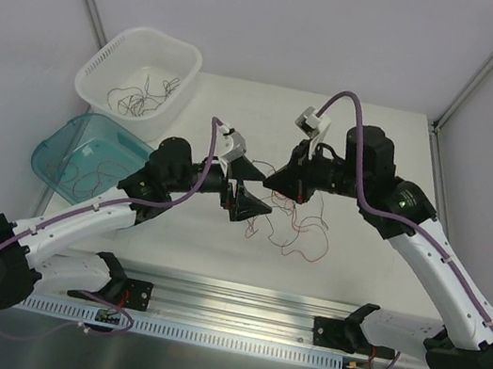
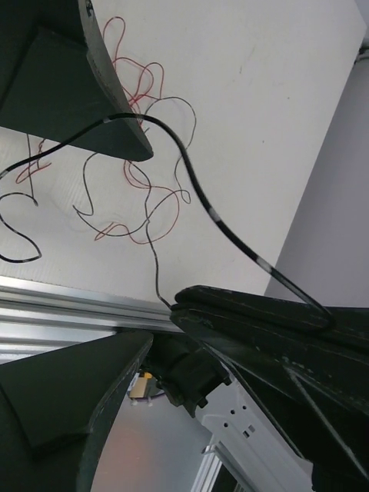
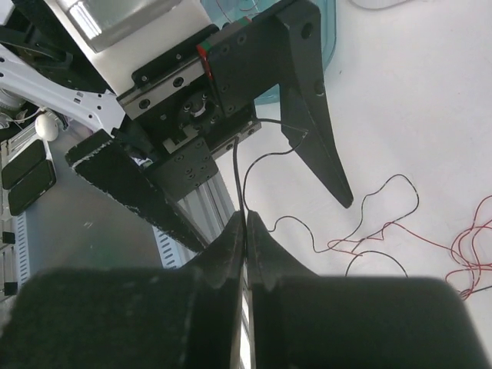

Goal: Untangle the cables

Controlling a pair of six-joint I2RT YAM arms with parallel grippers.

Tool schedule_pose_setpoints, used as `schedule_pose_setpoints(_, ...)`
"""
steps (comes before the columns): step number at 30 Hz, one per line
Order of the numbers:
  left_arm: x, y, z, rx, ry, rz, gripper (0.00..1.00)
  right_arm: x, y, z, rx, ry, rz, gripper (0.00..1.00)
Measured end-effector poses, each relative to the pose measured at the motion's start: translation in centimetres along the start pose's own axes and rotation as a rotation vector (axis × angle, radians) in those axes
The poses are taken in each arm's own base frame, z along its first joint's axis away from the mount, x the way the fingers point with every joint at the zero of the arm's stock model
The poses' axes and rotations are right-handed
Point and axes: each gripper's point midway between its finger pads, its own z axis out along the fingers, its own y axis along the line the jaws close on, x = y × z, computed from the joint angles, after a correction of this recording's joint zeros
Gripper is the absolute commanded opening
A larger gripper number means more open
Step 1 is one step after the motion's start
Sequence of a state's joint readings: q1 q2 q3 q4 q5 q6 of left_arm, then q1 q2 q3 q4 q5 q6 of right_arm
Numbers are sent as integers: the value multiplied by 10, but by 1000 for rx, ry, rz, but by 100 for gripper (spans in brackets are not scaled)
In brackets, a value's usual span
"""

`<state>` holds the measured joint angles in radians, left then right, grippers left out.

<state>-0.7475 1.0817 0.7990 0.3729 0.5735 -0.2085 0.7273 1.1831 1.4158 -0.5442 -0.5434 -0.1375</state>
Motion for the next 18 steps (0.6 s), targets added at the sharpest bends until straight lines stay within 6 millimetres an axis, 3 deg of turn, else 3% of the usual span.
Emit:
schedule_pose_setpoints(4,-5,-7,6,38,-27,-9,93,0,1,5,-6,-15,16,1)
schedule_pose_setpoints(10,-9,-17,14,78,-59,-22,83,-1,0,13,2,-42,44,1)
schedule_pose_setpoints(14,-6,-16,17,76,-67,-41,53,-1,-5,15,31,-65,63,1)
schedule_pose_setpoints(15,-5,-15,17,70,-68,-47,36,-2,-6,15,41,-73,64,1)
schedule_pose_setpoints(17,-5,-13,17,60,-73,-55,22,-3,-9,14,58,-85,72,1)
schedule_pose_setpoints(18,-4,-13,17,58,-74,-60,4,-4,-10,14,67,-93,76,1)
